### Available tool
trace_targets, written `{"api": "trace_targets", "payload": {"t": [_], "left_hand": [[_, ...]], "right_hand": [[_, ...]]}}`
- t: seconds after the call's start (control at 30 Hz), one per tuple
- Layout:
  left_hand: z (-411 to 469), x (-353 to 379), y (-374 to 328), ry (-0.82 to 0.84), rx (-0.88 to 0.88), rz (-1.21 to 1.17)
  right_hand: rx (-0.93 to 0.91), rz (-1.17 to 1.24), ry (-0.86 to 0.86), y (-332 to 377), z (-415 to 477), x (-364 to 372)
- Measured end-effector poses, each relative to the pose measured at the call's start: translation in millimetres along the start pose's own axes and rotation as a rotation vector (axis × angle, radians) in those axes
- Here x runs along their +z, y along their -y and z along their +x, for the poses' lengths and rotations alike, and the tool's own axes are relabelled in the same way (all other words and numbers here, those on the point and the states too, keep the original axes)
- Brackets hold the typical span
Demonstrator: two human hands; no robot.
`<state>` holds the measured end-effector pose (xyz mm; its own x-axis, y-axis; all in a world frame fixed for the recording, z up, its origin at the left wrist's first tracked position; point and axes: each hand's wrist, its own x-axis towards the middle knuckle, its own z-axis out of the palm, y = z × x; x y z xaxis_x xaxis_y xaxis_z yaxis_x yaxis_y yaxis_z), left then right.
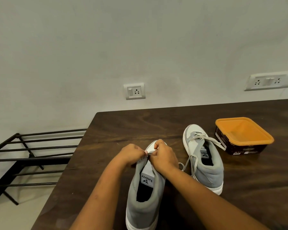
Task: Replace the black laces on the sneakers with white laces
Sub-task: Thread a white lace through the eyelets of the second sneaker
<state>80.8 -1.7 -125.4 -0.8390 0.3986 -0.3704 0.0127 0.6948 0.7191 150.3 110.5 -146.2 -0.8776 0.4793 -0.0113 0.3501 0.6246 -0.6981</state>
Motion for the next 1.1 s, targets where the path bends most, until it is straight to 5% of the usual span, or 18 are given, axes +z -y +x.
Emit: {"api": "trace_targets", "payload": {"t": [0.47, 0.7, 0.77, 0.87, 0.93, 1.0, 1.1], "left_hand": [[6, 22, 10, -0.247, 0.037, -0.216], [10, 24, 2, -0.289, 0.027, 0.083], [9, 20, -1, -0.392, 0.025, -0.128], [-4, 12, -22, -0.47, 0.09, -0.912], [-15, 1, -32, -0.572, 0.171, -1.145], [-20, -7, -30, -0.639, 0.246, -1.025], [-5, -5, -7, -0.54, 0.343, -0.214]], "right_hand": [[-0.029, 0.06, 0.162, -3, 13, -7], [-0.081, 0.028, 0.411, -1, 13, -28], [-0.096, -0.012, 0.425, -2, 12, -34], [-0.084, -0.019, 0.428, -4, 11, -37], [-0.083, -0.022, 0.44, -3, 10, -37], [-0.079, -0.03, 0.435, -2, 10, -36], [-0.058, -0.05, 0.414, -2, 10, -33]]}}
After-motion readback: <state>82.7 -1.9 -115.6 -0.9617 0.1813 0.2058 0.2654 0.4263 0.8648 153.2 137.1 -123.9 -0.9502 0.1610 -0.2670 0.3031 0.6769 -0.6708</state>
